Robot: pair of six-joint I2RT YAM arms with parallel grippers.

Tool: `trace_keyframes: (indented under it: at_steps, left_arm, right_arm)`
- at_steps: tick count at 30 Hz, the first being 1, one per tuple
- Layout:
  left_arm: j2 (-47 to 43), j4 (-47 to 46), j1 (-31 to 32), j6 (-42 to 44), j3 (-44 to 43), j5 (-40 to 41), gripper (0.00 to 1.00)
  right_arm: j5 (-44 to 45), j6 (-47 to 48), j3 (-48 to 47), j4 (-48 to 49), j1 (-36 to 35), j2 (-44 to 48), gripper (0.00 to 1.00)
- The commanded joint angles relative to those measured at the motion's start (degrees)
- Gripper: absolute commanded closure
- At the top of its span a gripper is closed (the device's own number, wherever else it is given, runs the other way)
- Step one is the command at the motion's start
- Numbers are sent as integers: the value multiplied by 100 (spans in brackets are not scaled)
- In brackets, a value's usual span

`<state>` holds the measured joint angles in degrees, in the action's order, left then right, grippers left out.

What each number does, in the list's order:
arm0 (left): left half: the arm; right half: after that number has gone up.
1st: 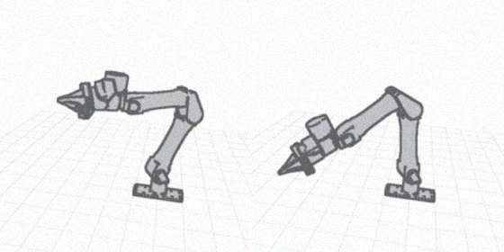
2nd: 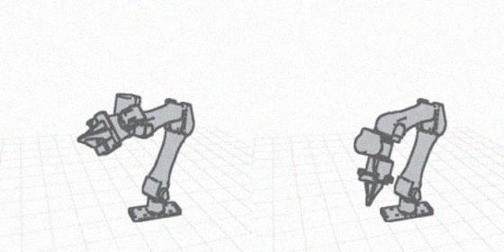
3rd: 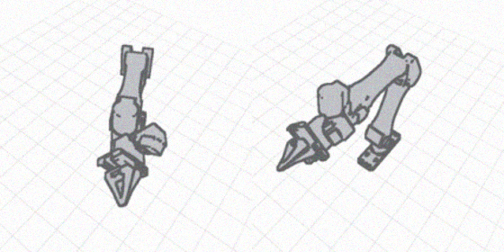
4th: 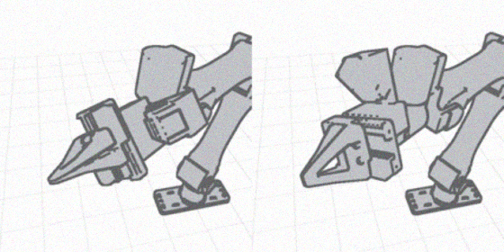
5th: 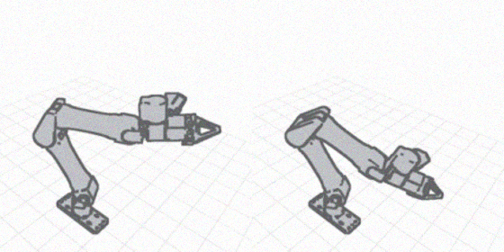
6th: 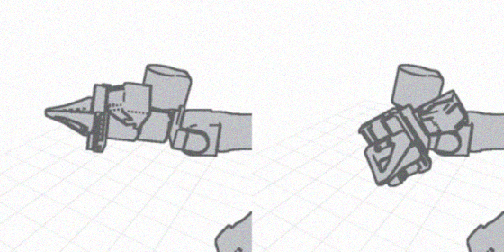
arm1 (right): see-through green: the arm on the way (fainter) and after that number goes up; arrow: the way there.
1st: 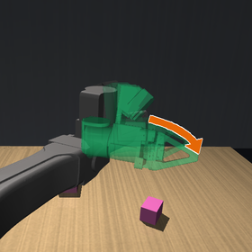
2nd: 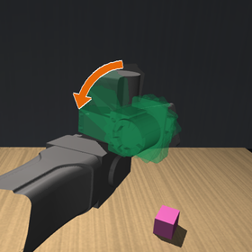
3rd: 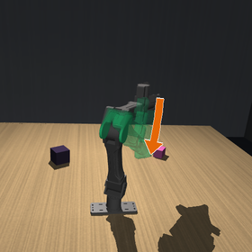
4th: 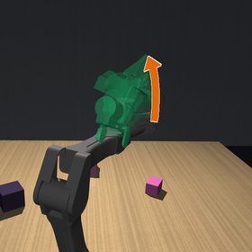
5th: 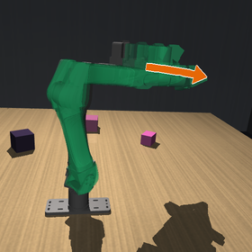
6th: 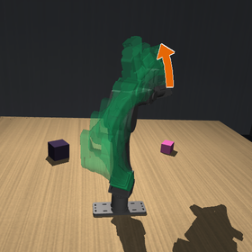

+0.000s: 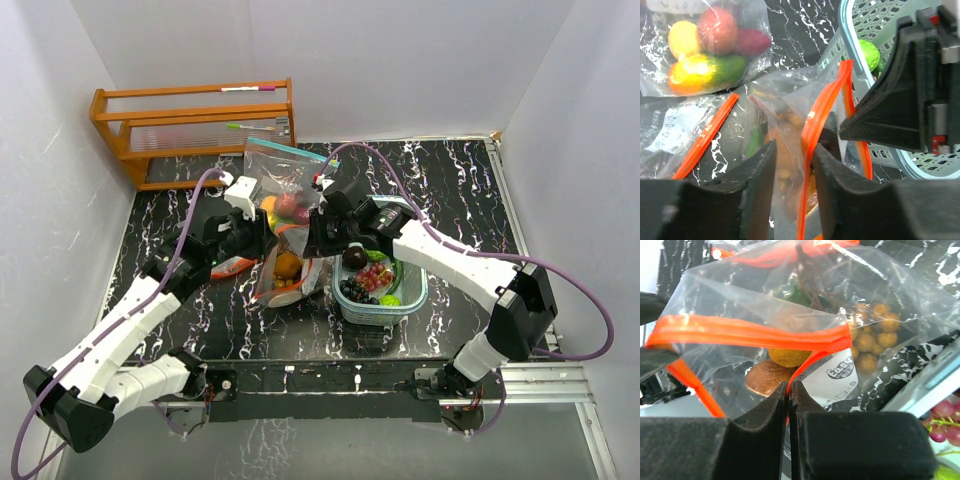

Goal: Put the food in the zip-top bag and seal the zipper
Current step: Zip the zipper food storage bag at the center of the board.

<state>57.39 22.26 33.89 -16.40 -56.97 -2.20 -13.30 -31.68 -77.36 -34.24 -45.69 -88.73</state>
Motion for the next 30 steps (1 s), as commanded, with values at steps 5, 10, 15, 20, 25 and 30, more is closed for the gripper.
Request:
trace_keyframes:
  at_steps: [5, 10, 15, 20, 25, 30]
  left_arm:
    - [-1004, 52, 15, 713, 87, -402, 35]
    - [-2135, -23, 16, 839, 822, -971, 8]
    - [-2988, -621, 13, 502, 1805, -1110, 4]
    - [-2939, -1407, 19, 167, 2352, -1477, 9]
    - [-2570, -1910, 15, 42, 2440, -2142, 16]
    - [-2551, -1988, 13, -47, 2461, -2557, 19]
  right_arm:
    - [688, -183, 69, 403, 163, 112, 92]
    - [407, -210, -126, 542, 479, -52, 92]
    - [115, -242, -403, 532, 602, -307, 92]
    - [-69, -479, -649, 650, 617, -540, 92]
    - [46, -684, -989, 739, 628, -765, 92]
    - [94, -893, -1151, 914, 781, -962, 92]
